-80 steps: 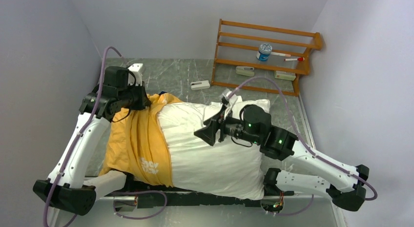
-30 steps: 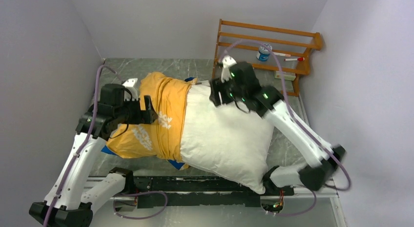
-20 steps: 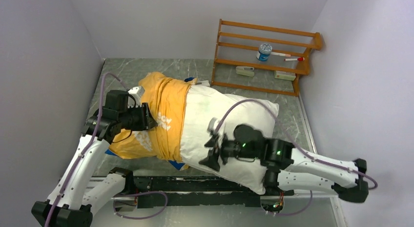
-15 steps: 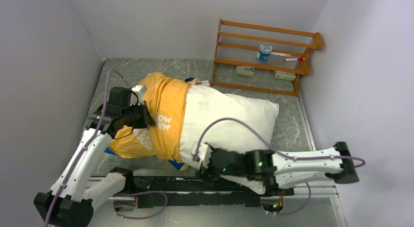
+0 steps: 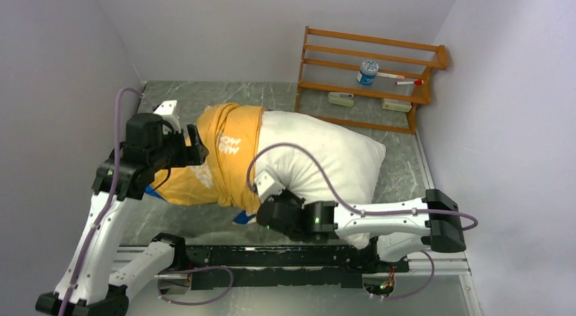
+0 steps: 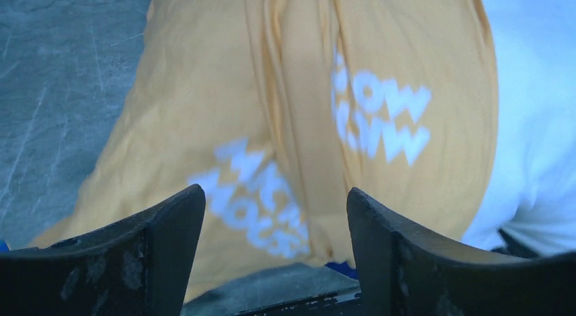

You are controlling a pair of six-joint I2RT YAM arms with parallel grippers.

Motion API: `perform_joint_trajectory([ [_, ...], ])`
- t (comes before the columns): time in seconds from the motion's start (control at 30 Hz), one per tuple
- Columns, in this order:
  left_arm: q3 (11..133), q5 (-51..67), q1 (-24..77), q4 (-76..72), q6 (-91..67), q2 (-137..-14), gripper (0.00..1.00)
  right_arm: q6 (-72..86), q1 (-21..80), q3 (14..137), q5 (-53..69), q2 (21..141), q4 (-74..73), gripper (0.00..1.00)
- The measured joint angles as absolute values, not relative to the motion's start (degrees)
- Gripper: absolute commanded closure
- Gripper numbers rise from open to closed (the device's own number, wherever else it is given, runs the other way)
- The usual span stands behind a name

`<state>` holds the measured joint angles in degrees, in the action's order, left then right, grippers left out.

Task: Remove the pillowcase from the pillow
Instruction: Remove the pillow from the pillowcase.

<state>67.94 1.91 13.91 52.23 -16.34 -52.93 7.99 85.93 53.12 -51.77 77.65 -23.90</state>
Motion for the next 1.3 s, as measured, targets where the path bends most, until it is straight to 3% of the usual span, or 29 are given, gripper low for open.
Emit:
perform_joint_trajectory([
  [0.17, 64.45, 4.67, 13.91, 52.88, -18.7, -45.87, 0.19, 13.15, 77.12, 58.81, -45.6, 75.09, -24.97, 1.0],
  [0.33, 58.22, 16.43, 13.91, 51.46, -21.85, -42.81, 0.16, 16.71, 68.75, 60.4, -35.46, 71.77, -24.77, 1.0],
  [0.5, 50.94, 28.69, 13.91, 45.69, -26.04, -42.52, 0.16, 18.06, 66.32, 63.94, -28.64, 74.3, -27.51, 1.0],
  [0.67, 47.94, 30.13, 14.39, 42.63, -27.79, -46.04, 0.12, 19.62, 66.08, 64.93, -22.76, 76.01, -29.12, 1.0],
  [0.87, 51.22, 21.1, 22.68, 41.76, -27.83, -51.9, 0.36, 20.8, 65.08, 65.3, -20.03, 76.01, -29.95, 1.0],
  [1.0, 56.07, 8.58, 35.53, 42.0, -28.51, -58.19, 0.91, 21.37, 63.2, 65.95, -18.68, 75.77, -30.7, 1.0],
  [1.1, 56.77, -0.78, 41.52, 42.02, -29.56, -61.3, 0.95, 21.96, 61.43, 66.63, -17.43, 75.72, -31.73, 1.0],
  [1.3, 59.79, -14.92, 43.48, 46.68, -31.11, -59.4, 0.95, 22.61, 58.63, 66.65, -15.35, 75.26, -31.57, 1.0],
])
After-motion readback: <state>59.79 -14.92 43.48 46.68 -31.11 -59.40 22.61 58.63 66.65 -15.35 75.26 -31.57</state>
